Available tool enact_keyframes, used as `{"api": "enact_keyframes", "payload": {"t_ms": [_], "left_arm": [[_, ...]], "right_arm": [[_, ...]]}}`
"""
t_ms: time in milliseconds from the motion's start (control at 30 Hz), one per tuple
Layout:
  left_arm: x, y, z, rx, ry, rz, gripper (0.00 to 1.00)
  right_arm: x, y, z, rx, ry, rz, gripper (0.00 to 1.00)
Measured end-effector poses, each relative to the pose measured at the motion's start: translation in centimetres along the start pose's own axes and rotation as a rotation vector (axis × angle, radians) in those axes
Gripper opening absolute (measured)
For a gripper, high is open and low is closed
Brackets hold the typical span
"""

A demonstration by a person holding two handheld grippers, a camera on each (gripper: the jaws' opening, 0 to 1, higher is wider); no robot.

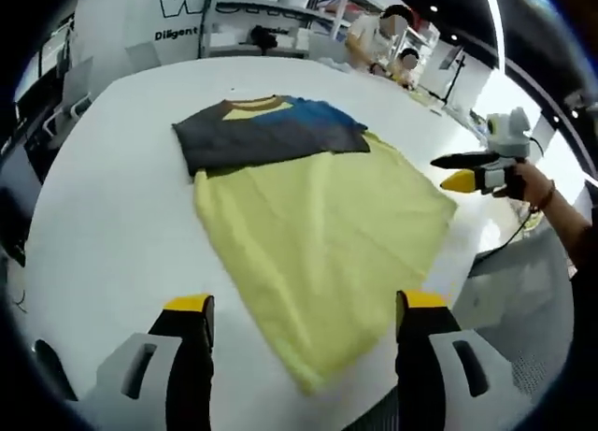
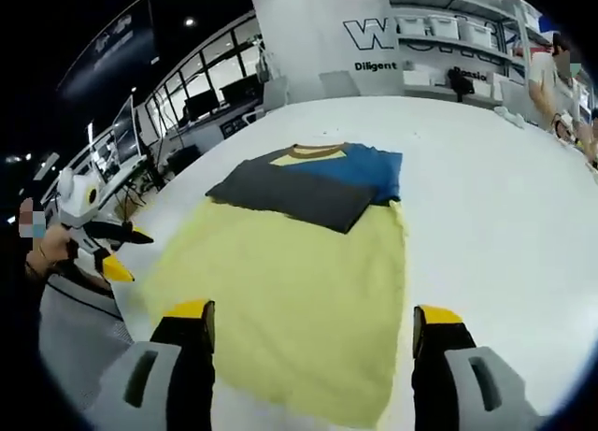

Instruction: Fold the garment on the visible template until the final outline fits inside the template.

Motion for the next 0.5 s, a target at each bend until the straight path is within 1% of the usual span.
{"api": "enact_keyframes", "payload": {"t_ms": [100,200,233,333,400,467,500], "left_arm": [[0.7,0.0,-0.2,-0.012,0.02,0.002,0.77],[1.4,0.1,-0.3,-0.029,0.045,0.019,0.71],[1.8,0.3,-0.2,-0.045,0.067,0.029,0.7],[2.4,0.3,0.0,-0.038,0.083,0.031,0.67],[2.7,0.4,-0.2,-0.039,0.098,0.04,0.63],[2.9,0.5,-0.3,-0.042,0.104,0.039,0.62],[3.0,0.5,-0.5,-0.046,0.126,0.034,0.61]], "right_arm": [[0.9,0.3,-0.3,0.012,0.006,0.023,0.79],[1.6,0.5,-0.3,0.0,0.002,0.045,0.72],[1.9,0.6,-0.3,-0.003,0.002,0.054,0.7],[2.8,0.9,-0.6,0.016,0.018,0.074,0.66],[3.3,1.0,-0.9,0.038,0.002,0.098,0.63],[3.5,1.1,-1.0,0.045,0.008,0.102,0.6],[3.7,1.2,-1.2,0.062,0.019,0.113,0.57]]}}
Point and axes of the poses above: the point that each gripper's makers call its tool centre point, and the gripper's own axes: y roughly backward along the fingers, z roughly to its left, x roughly out of its underside, the point moved 8 cm from there along y, roughly backward along the fingers, and after that the axes turned 13 degrees about x, right-handed, at the moved point
